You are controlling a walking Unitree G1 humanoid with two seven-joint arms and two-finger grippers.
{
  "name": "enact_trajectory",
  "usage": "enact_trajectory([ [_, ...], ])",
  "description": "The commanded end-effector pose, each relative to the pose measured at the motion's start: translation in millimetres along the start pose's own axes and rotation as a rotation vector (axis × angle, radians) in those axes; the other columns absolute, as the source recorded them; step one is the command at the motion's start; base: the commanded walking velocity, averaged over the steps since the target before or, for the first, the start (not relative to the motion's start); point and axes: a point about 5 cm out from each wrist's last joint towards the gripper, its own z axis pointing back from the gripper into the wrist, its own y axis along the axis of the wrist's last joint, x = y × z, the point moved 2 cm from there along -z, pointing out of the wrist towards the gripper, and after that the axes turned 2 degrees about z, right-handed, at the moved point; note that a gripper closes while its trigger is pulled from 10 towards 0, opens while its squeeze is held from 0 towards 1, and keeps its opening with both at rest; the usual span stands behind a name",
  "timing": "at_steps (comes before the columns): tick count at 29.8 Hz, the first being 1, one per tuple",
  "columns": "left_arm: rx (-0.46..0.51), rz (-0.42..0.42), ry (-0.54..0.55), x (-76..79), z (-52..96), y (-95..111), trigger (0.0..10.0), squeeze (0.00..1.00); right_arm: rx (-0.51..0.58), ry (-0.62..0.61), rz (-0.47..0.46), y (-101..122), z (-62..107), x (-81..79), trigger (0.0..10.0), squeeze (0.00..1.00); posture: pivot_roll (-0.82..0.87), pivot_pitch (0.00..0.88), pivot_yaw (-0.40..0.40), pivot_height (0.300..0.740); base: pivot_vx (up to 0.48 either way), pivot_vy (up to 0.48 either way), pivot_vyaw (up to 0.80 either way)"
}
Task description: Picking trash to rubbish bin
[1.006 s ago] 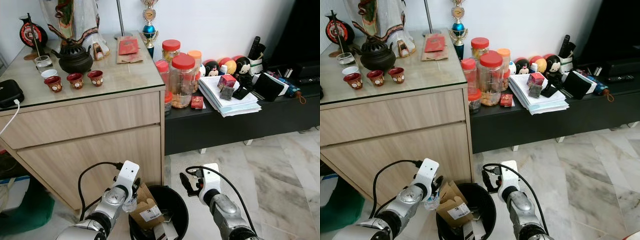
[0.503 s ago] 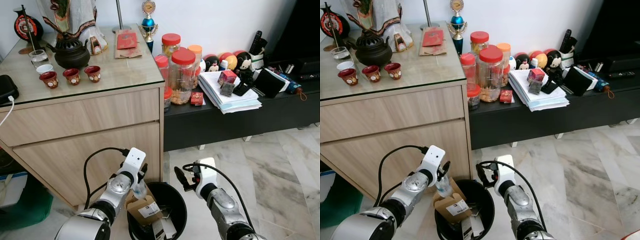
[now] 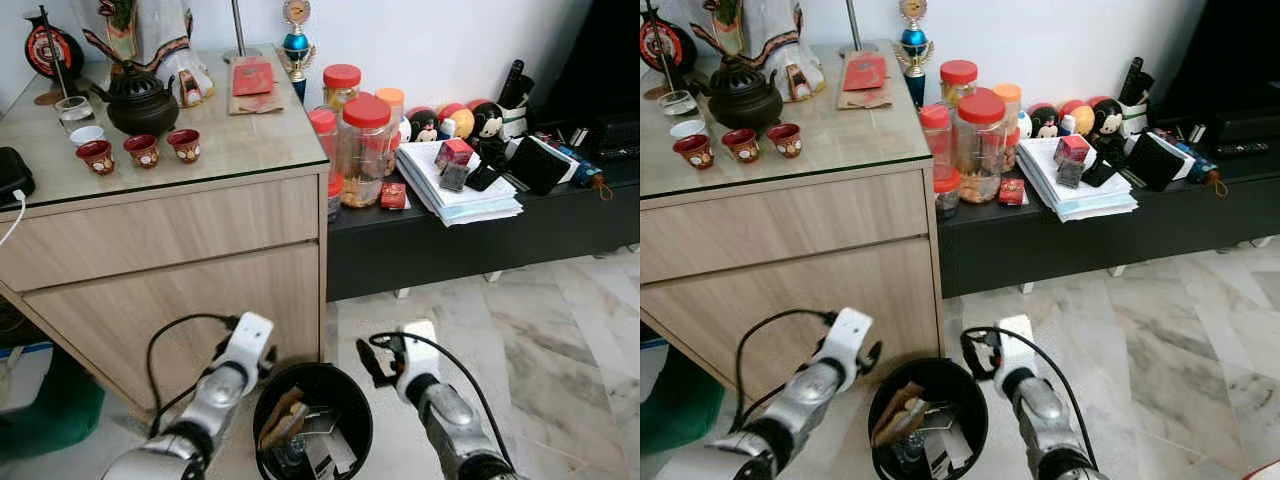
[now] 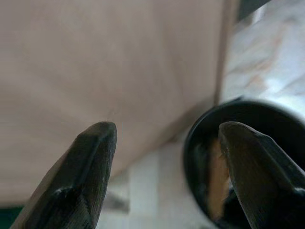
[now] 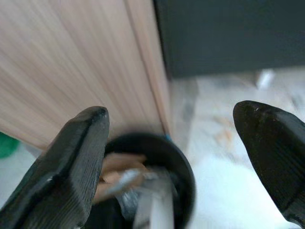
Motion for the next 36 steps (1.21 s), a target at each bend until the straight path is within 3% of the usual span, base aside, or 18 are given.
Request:
enact_trajectory([
  [1,-0.055,0.036,0.044,-6.6,4.6,-16,10.0,0.0,-0.054,-0.044,-0.004,-13,4.5,4.1,10.0,0.0,-0.07,0.03,-0.006,0.74,0.0,0.0,0.0],
  [2,-0.092,0.071,0.092,-15.7,10.1,-29,10.0,0.0,-0.111,-0.08,-0.026,-27,10.8,8.3,10.0,0.0,-0.07,0.028,-0.005,0.74,0.0,0.0,0.0],
  [8,-0.178,0.172,0.193,-31.5,25.8,-62,10.0,0.0,-0.222,-0.153,-0.074,-58,26.8,14.4,10.0,0.0,-0.07,0.012,0.01,0.74,0.0,0.0,0.0],
  [13,-0.261,0.203,0.228,-33.4,38.8,-87,10.0,0.0,-0.322,-0.206,-0.101,-85,42.9,15.0,10.0,0.0,-0.08,0.0,0.024,0.74,0.0,0.0,0.0],
  [16,-0.311,0.196,0.199,-25.9,46.2,-101,10.0,0.0,-0.381,-0.245,-0.127,-102,54.3,14.4,10.0,0.0,-0.08,0.0,0.026,0.74,0.0,0.0,0.0],
  [25,-0.326,0.206,0.205,-25.8,48.9,-105,10.0,0.0,-0.416,-0.256,-0.136,-112,62.2,14.7,10.0,0.0,-0.07,0.0,0.025,0.74,0.0,0.0,0.0],
  [36,-0.298,0.214,0.219,-31.6,43.0,-95,10.0,0.0,-0.372,-0.251,-0.146,-99,52.0,15.2,10.0,0.0,-0.07,0.0,0.01,0.74,0.0,0.0,0.0],
])
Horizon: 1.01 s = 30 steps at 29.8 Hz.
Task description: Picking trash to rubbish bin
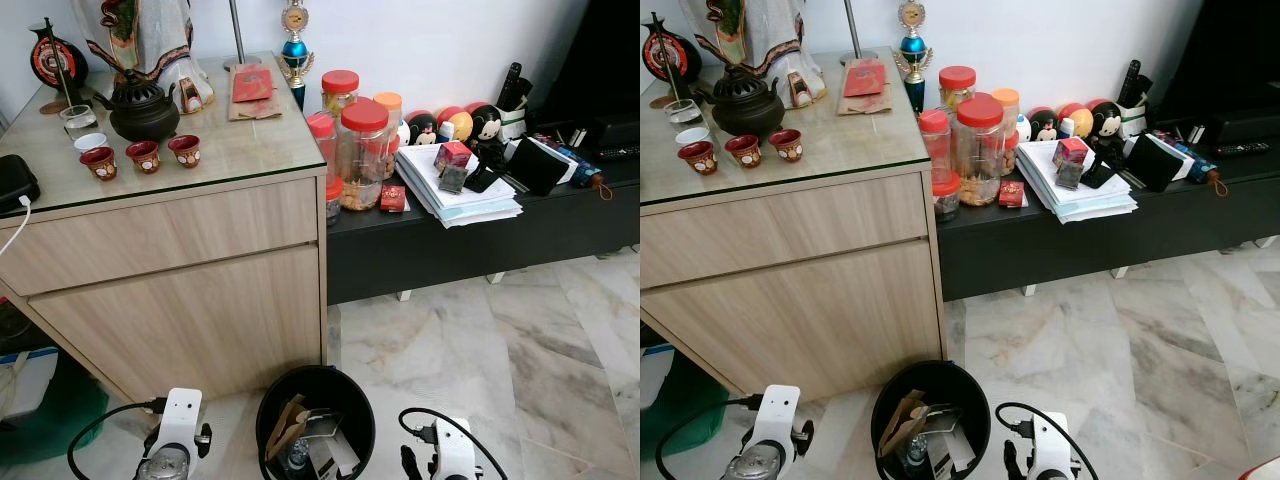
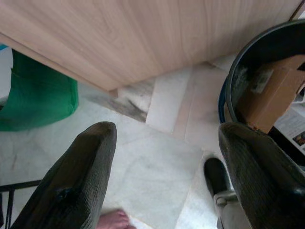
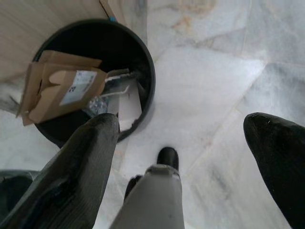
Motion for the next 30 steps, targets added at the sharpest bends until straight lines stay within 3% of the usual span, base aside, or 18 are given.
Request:
enact_trajectory([
  [1,-0.004,0.019,0.005,-2.0,-0.9,2.0,10.0,0.0,0.008,-0.002,-0.015,2.9,-0.7,0.1,10.0,0.0,-0.06,0.0,0.005,0.74,-0.255,0.0,0.0],
  [30,-0.001,0.032,0.012,-1.6,-1.1,3.0,10.0,0.0,0.013,-0.01,-0.012,3.7,-0.3,4.6,10.0,0.0,-0.07,0.0,0.0,0.74,-0.256,0.0,0.0],
])
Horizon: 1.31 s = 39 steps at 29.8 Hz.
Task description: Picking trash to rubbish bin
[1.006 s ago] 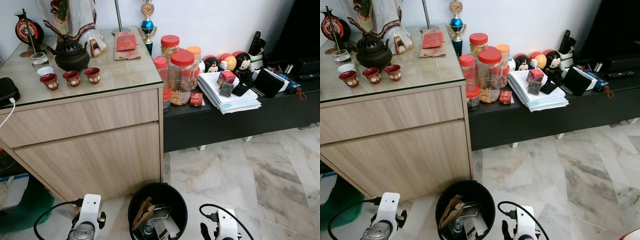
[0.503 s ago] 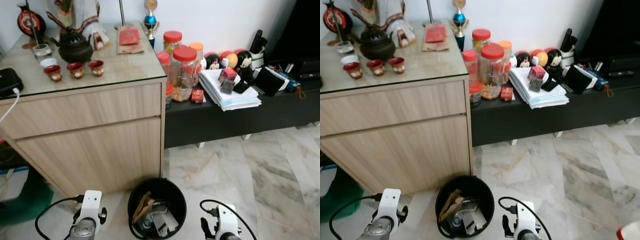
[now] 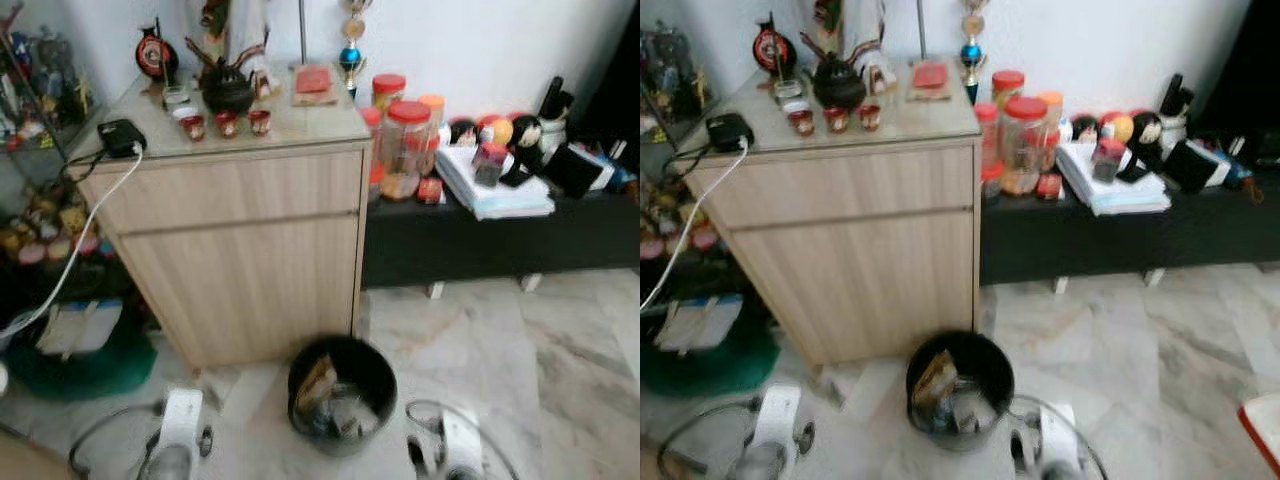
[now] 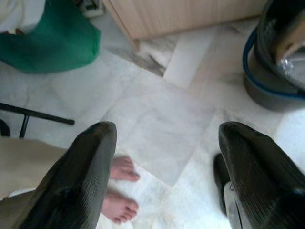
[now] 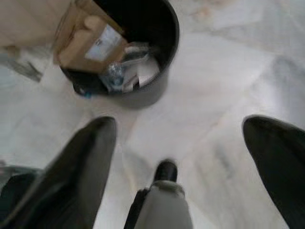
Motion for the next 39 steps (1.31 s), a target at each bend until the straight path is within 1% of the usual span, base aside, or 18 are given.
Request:
enact_trajectory([
  [1,0.007,0.016,-0.004,2.4,-1.4,5.2,10.0,0.0,0.006,-0.011,-0.004,2.1,0.0,4.0,10.0,0.0,-0.07,0.0,-0.001,0.74,-0.244,0.0,0.0],
  [10,0.007,0.024,-0.003,3.9,-1.3,5.2,10.0,0.0,0.015,-0.012,-0.006,3.6,0.0,5.7,10.0,0.0,-0.07,0.0,-0.005,0.74,-0.214,0.0,0.0],
  [14,0.008,0.027,-0.003,3.8,-1.4,5.5,10.0,0.0,0.018,-0.017,-0.007,3.8,0.2,6.7,10.0,0.0,-0.08,0.0,-0.003,0.74,-0.06,0.0,0.0],
  [29,0.012,0.028,-0.006,4.4,-2.0,7.9,10.0,0.0,0.02,-0.022,-0.013,2.1,0.8,6.7,10.0,0.0,-0.08,0.0,-0.002,0.74,0.0,0.0,0.0],
  [39,0.006,0.022,-0.005,3.0,-2.0,6.9,10.0,0.0,0.029,-0.027,-0.021,2.7,0.9,6.4,10.0,0.0,-0.08,0.0,0.013,0.74,0.0,0.0,0.0],
])
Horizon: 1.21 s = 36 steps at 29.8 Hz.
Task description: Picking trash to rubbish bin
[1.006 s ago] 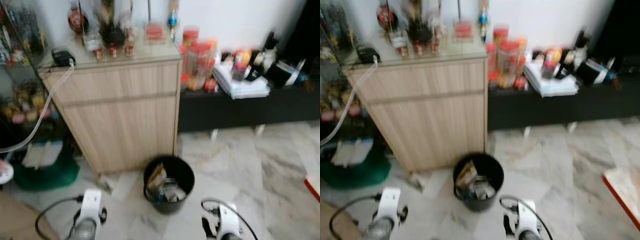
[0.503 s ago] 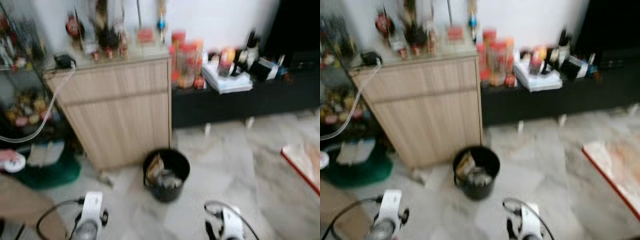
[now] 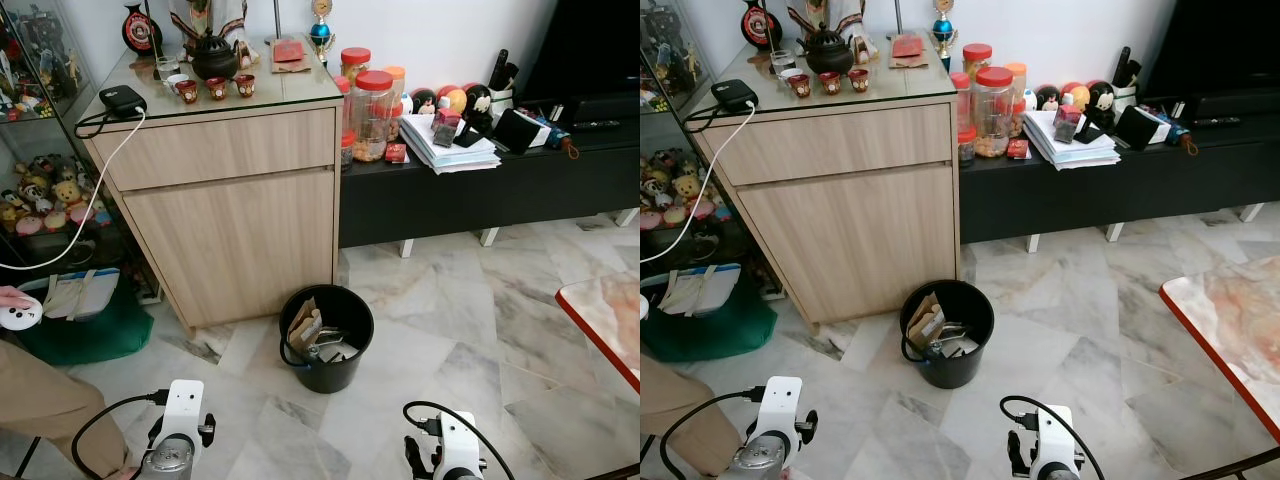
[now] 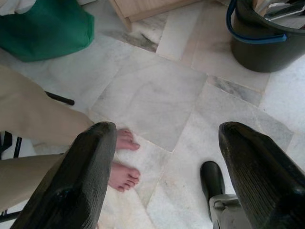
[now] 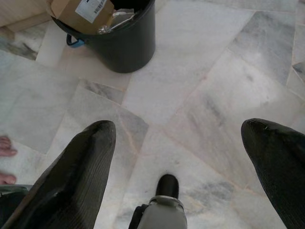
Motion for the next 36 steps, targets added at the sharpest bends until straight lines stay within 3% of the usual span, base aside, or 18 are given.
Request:
enact_trajectory([
  [1,-0.013,0.003,0.005,-4.2,-0.2,-1.3,10.0,0.0,0.014,-0.013,-0.024,2.4,-0.3,0.7,10.0,0.0,-0.08,0.0,0.016,0.74,0.0,0.0,0.0],
  [5,-0.013,0.0,0.003,-4.5,-0.2,-1.4,10.0,0.0,0.007,-0.017,-0.032,-0.1,0.2,0.4,10.0,0.0,-0.08,0.0,0.022,0.74,0.0,0.0,0.0],
  [22,-0.015,-0.025,-0.002,-5.5,-0.5,-0.9,10.0,0.0,-0.002,-0.044,-0.019,-2.1,0.7,2.6,10.0,0.0,-0.1,0.0,0.037,0.74,0.0,0.0,-0.79],
  [26,-0.019,-0.065,-0.007,-5.4,-0.8,-0.8,10.0,0.0,-0.002,-0.052,-0.019,-2.1,0.8,3.5,10.0,0.0,-0.1,0.0,0.037,0.74,0.0,0.0,-0.79],
  [29,-0.024,-0.094,-0.012,-4.3,-0.7,-1.4,10.0,0.0,-0.003,-0.053,-0.018,-2.4,0.8,3.5,10.0,0.0,-0.1,0.0,0.041,0.74,0.0,-0.434,-0.79],
  [36,-0.024,-0.068,-0.003,-5.7,-0.3,-2.7,10.0,0.0,-0.01,-0.06,-0.015,-5.2,1.7,4.2,10.0,0.0,-0.1,0.0,0.043,0.74,0.0,-0.343,-0.79],
])
